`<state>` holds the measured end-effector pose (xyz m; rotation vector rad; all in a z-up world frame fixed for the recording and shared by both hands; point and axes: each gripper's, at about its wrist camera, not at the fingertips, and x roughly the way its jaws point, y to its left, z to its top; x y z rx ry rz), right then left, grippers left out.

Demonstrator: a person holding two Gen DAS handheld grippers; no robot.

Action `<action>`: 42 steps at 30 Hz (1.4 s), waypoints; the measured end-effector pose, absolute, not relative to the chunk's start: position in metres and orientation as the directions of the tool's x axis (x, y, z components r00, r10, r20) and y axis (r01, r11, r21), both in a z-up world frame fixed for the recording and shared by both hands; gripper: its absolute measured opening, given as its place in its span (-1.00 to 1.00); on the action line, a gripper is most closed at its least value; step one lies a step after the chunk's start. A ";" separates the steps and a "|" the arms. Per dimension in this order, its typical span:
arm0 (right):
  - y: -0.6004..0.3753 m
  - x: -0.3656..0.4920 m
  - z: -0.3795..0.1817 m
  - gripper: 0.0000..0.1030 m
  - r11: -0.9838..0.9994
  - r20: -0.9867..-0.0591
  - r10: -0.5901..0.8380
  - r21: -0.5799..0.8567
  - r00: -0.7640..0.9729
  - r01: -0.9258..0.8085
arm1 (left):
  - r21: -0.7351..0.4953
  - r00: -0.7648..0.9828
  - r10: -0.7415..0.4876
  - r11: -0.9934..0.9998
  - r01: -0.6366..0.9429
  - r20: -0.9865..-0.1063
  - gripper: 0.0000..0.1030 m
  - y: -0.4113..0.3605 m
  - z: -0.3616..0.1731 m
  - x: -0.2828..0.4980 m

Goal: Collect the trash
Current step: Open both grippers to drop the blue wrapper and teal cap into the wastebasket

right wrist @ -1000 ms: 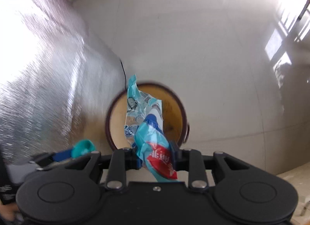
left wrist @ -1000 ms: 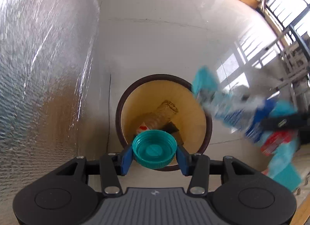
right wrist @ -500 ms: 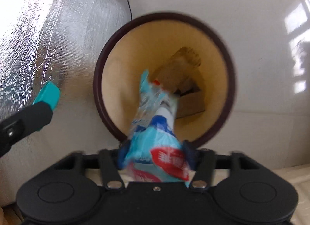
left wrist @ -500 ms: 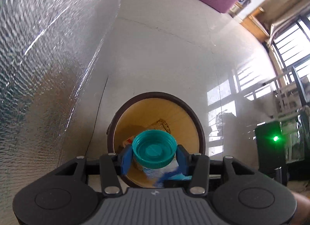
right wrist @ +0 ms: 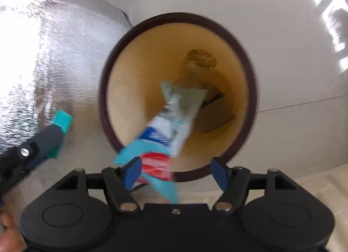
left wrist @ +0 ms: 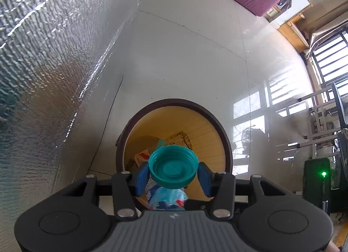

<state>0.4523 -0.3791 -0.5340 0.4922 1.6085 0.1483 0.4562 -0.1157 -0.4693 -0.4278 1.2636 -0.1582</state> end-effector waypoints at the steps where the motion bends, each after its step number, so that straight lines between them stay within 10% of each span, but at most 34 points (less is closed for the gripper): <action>1: -0.373 0.450 -0.537 0.45 0.887 -0.905 0.425 0.409 -0.029 0.215 | -0.396 0.305 -0.345 0.910 -0.124 -0.888 -0.05 -0.114 -0.469 0.456; 4: -0.348 0.446 -0.546 0.35 0.922 -0.927 0.373 0.364 -0.048 0.133 | -0.401 0.299 -0.347 0.904 -0.144 -0.889 -0.05 -0.110 -0.469 0.455; 8: -0.344 0.446 -0.555 -0.71 0.937 -0.940 0.338 0.332 -0.045 0.110 | -0.398 0.304 -0.348 0.909 -0.121 -0.887 -0.05 -0.109 -0.465 0.457; 17: -0.411 0.461 -0.565 -0.85 0.607 -0.713 0.702 0.596 -0.002 0.525 | -0.410 0.330 -0.352 0.904 -0.124 -0.876 -0.05 -0.104 -0.458 0.457; 31: -0.407 0.453 -0.638 -0.93 0.563 -0.730 0.659 0.322 -0.178 0.761 | -0.394 0.314 -0.337 0.909 -0.136 -0.888 -0.05 -0.108 -0.467 0.464; 36: -0.405 0.462 -0.638 -0.75 0.595 -0.825 0.555 0.302 -0.108 0.745 | -0.442 0.285 -0.382 0.877 -0.188 -0.879 -0.05 -0.112 -0.484 0.472; 40: -0.398 0.470 -0.621 0.31 0.715 -0.889 0.455 0.335 -0.045 0.613 | -0.454 0.276 -0.393 0.866 -0.209 -0.877 -0.05 -0.118 -0.497 0.478; 42: -0.396 0.474 -0.612 0.41 0.745 -0.900 0.434 0.335 -0.038 0.576 | -0.453 0.271 -0.391 0.864 -0.222 -0.879 -0.05 -0.120 -0.503 0.484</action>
